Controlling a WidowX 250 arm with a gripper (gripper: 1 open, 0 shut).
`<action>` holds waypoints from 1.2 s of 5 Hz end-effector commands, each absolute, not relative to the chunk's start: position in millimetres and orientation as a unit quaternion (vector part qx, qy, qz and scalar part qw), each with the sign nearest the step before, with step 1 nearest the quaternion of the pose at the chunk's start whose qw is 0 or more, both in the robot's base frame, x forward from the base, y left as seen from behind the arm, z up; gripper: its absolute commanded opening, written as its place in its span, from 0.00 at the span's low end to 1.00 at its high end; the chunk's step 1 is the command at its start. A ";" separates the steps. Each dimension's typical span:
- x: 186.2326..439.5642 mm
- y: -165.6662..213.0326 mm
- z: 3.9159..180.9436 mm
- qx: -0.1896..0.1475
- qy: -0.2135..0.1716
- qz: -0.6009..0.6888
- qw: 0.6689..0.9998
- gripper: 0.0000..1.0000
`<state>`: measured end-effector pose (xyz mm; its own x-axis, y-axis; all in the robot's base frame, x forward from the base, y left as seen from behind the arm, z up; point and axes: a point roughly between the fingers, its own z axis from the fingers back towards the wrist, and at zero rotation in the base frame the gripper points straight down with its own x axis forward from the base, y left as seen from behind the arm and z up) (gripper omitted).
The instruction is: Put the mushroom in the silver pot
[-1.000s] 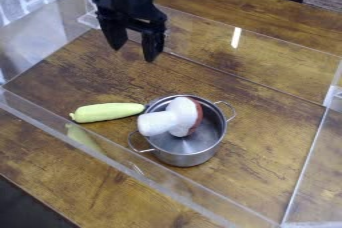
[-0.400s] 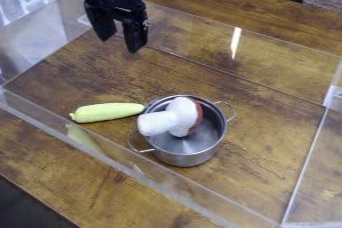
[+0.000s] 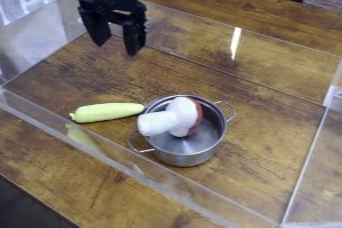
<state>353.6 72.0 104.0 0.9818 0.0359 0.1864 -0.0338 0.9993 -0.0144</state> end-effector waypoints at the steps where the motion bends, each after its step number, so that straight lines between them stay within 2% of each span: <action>1: 362.9 62.9 111.0 -0.001 -0.107 0.013 0.994 1.00; 4: 388.6 51.3 101.9 0.011 -0.121 0.041 0.992 1.00; 6: 370.4 93.5 114.2 0.003 -0.131 0.034 0.991 1.00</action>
<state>368.1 87.9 80.4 0.9828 0.0686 0.1717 -0.0655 0.9976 -0.0236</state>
